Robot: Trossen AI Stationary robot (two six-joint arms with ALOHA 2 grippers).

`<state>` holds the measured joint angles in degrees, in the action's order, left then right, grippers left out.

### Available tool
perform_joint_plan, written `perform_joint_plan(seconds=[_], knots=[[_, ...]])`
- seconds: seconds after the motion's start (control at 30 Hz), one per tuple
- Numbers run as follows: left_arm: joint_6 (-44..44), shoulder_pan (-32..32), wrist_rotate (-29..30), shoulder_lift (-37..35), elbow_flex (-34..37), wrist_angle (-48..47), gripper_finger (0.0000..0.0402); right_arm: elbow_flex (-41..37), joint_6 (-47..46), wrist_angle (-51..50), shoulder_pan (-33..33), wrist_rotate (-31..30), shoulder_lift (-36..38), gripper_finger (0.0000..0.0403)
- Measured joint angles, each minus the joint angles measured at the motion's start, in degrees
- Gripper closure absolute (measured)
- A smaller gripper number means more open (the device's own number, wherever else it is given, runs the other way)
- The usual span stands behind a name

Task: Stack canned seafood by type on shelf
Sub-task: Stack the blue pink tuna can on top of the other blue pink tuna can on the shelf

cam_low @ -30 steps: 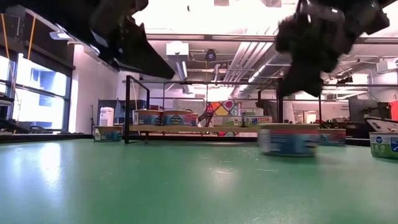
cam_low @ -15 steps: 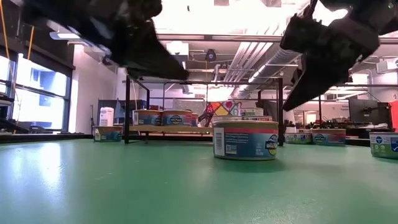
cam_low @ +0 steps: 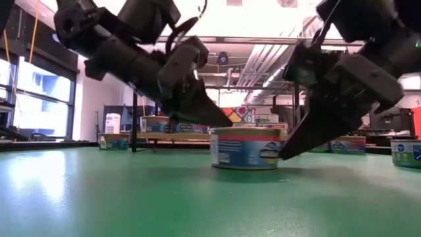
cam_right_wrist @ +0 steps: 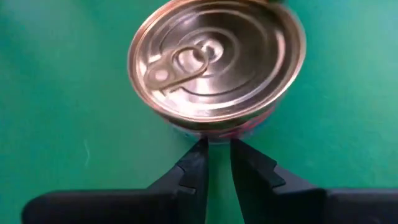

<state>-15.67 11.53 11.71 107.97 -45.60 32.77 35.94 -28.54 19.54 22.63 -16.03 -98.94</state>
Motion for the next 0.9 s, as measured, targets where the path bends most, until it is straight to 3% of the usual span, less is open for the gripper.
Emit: perform_joint_plan(seconds=[0.13,0.4,0.57,0.9], knots=[[-0.2,0.3,-0.5,-0.2,0.0,-1.4,0.0401,2.7,-3.4,6.3,0.1,0.2,-5.5,0.0343],[-0.2,1.0,-0.2,-2.8,-0.1,-3.7,0.0401,10.4,-1.3,6.2,0.3,-0.2,-12.0,0.0343],[-2.4,0.5,4.4,-2.8,0.2,-9.4,0.0402,11.4,0.3,6.2,0.4,0.0,-12.1,0.0343],[-3.7,0.4,5.7,-2.7,4.4,-5.4,0.0402,11.4,1.3,5.4,2.3,-0.3,-9.9,0.0343]])
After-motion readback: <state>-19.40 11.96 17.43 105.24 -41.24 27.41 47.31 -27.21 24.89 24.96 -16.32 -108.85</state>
